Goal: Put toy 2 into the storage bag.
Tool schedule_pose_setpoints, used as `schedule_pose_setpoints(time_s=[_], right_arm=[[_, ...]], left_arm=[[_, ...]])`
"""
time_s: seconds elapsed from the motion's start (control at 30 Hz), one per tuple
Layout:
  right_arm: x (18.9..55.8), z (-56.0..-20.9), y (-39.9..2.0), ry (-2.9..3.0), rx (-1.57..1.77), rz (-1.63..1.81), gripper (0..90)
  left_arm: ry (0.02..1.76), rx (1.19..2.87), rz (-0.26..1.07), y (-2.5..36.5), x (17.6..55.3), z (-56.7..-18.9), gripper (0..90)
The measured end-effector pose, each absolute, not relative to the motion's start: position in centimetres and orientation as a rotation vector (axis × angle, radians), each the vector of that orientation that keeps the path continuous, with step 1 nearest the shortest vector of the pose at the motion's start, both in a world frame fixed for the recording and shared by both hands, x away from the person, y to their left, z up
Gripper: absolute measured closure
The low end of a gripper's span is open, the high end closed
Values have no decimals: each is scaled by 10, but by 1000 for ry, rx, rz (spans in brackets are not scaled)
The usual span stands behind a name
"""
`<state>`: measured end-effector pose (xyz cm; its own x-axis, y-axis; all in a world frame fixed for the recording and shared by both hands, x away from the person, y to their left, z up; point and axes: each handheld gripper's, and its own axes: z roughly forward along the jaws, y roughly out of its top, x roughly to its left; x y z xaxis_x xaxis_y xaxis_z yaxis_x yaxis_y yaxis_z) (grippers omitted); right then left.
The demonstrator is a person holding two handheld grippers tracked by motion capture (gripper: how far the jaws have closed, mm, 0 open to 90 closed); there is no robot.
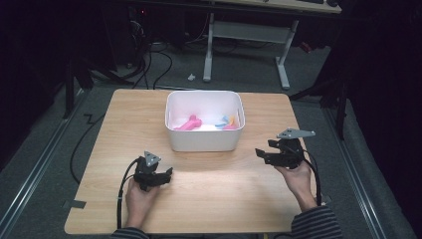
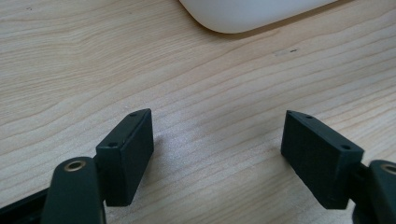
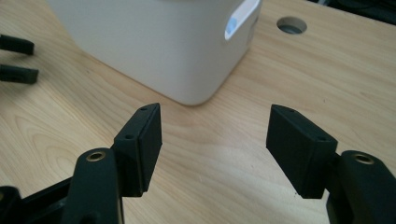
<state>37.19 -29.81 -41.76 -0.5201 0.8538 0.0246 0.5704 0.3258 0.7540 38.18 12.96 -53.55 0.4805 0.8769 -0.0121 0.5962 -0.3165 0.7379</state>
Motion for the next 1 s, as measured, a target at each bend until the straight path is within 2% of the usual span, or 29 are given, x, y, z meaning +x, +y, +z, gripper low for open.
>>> schedule_pose_setpoints(time_s=[0.7,1.0], right_arm=[[349,-491,-311,2172,1389,991,370],[346,-509,-313,2154,1428,977,372]], left_arm=[[1213,2037,520,130,382,-535,257],[1213,2037,520,130,382,-535,257]])
